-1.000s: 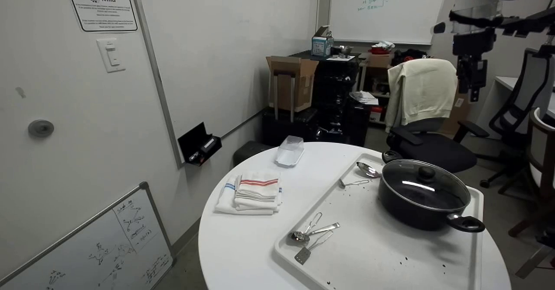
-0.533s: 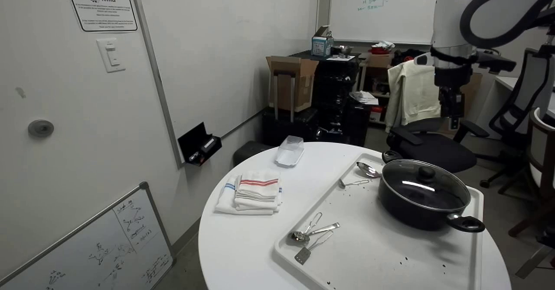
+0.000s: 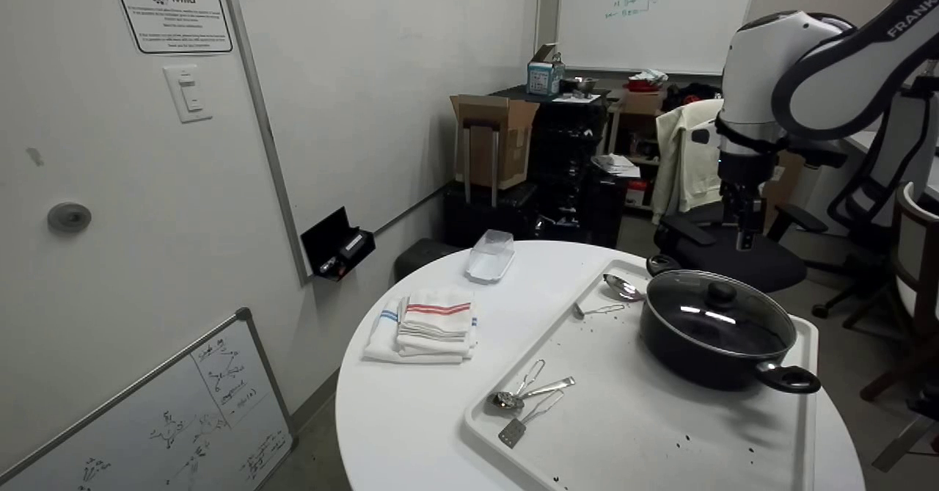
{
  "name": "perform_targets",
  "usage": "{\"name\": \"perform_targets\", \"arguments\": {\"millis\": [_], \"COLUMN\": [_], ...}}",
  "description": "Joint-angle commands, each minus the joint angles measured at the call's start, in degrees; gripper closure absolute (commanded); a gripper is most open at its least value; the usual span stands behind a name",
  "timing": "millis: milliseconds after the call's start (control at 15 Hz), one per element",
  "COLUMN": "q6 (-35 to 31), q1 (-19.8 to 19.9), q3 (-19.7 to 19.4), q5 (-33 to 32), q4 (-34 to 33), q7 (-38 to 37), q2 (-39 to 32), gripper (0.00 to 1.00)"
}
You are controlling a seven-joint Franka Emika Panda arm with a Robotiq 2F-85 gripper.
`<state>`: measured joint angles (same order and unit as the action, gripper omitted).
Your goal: Remove the lid from the black pot.
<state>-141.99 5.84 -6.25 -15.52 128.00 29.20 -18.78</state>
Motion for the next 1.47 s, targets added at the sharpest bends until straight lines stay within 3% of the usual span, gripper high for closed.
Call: {"name": "perform_targets", "arguments": {"millis": [0, 400, 1400], "q6": [-3.7, -3.9, -5.0], "q1": [1.4, 2.6, 2.4], "q3": [1.9, 3.6, 2.9], "q5": [-0.1, 0.3, -4.7], "q4": [0.6, 0.1, -2.9], "q7": [1.2, 2.2, 1.7], "q2": [-1.5, -4.7, -11.9], "gripper": [0.00, 0.00, 0.00]}}
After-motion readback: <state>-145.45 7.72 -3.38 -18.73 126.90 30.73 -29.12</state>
